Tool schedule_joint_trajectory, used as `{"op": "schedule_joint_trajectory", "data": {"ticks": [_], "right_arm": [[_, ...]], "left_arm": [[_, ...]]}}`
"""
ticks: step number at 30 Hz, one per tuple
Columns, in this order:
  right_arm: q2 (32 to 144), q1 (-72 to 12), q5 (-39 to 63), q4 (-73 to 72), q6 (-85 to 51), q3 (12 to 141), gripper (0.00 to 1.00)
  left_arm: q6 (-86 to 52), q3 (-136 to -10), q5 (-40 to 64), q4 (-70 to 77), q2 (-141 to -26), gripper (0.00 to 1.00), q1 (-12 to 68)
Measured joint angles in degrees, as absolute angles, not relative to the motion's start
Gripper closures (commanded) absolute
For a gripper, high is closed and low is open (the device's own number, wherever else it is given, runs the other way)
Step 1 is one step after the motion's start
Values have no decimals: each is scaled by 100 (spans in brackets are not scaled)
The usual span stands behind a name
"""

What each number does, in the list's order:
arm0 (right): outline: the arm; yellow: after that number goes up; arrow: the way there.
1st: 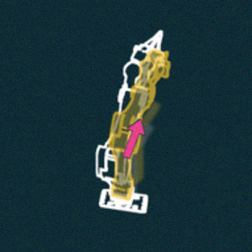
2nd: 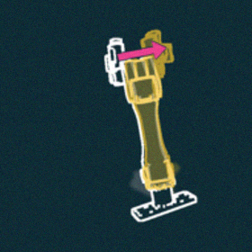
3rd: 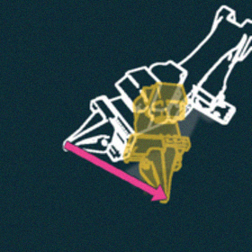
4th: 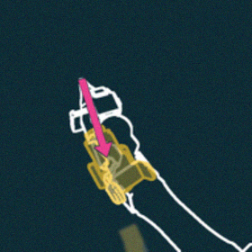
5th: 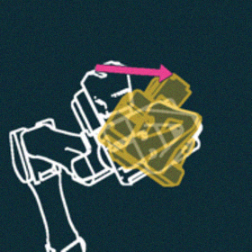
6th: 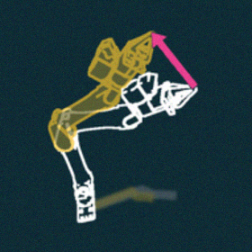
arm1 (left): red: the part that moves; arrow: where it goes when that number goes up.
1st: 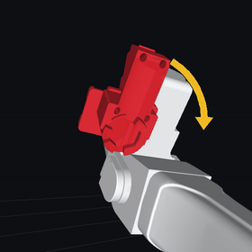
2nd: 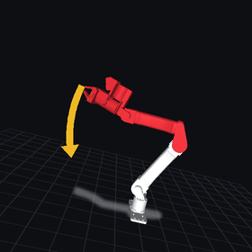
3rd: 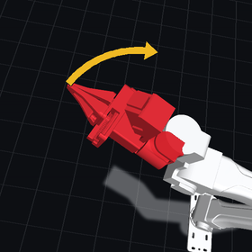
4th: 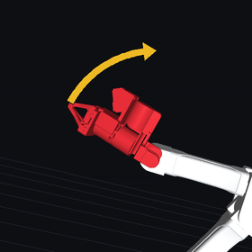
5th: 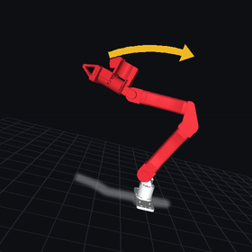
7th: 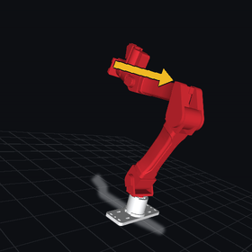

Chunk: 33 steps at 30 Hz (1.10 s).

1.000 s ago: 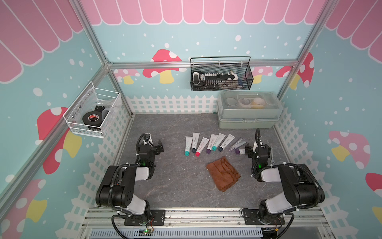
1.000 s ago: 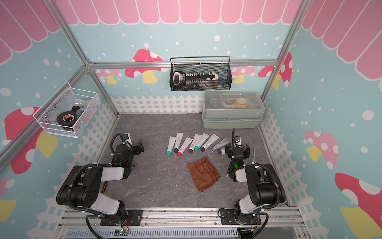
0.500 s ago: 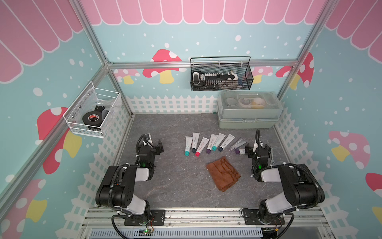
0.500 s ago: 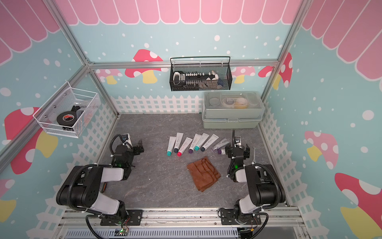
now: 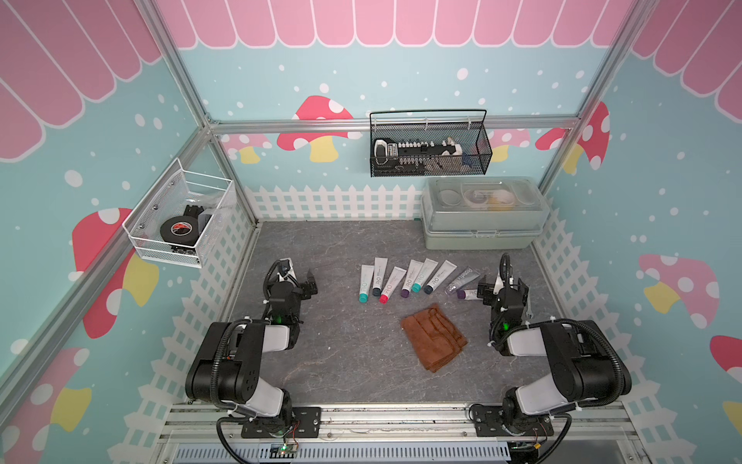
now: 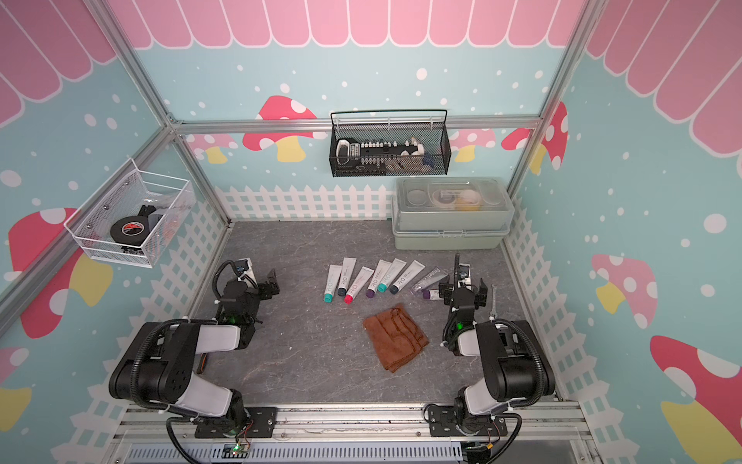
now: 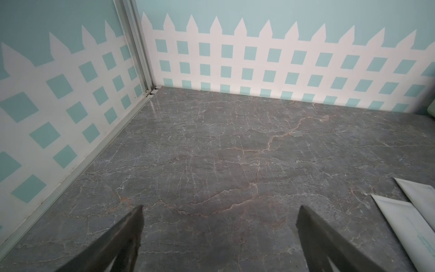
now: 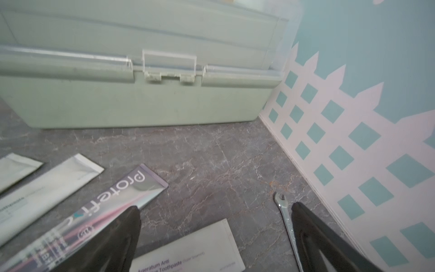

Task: Wipe the surface of the toothpaste tube
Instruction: Reset both arms

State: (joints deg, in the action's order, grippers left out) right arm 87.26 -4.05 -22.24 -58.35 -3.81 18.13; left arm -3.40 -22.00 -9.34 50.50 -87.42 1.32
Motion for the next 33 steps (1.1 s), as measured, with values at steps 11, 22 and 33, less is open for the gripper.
{"op": "schedule_joint_trajectory", "data": {"ticks": [11,22,33], "right_arm": [[8731,-405,-2132,-5535,-364,1852,1],[8731,-405,-2130,-5476,-364,1863,1],[8833,-395,-2126,-6735,-346,816,1]], "left_arm": [[-322,-2209,-917,4862,-8744,1,132],[-322,-2213,-917,4862,-8744,1,132],[-351,-1468,-1009,5802,-8744,1,130]]}}
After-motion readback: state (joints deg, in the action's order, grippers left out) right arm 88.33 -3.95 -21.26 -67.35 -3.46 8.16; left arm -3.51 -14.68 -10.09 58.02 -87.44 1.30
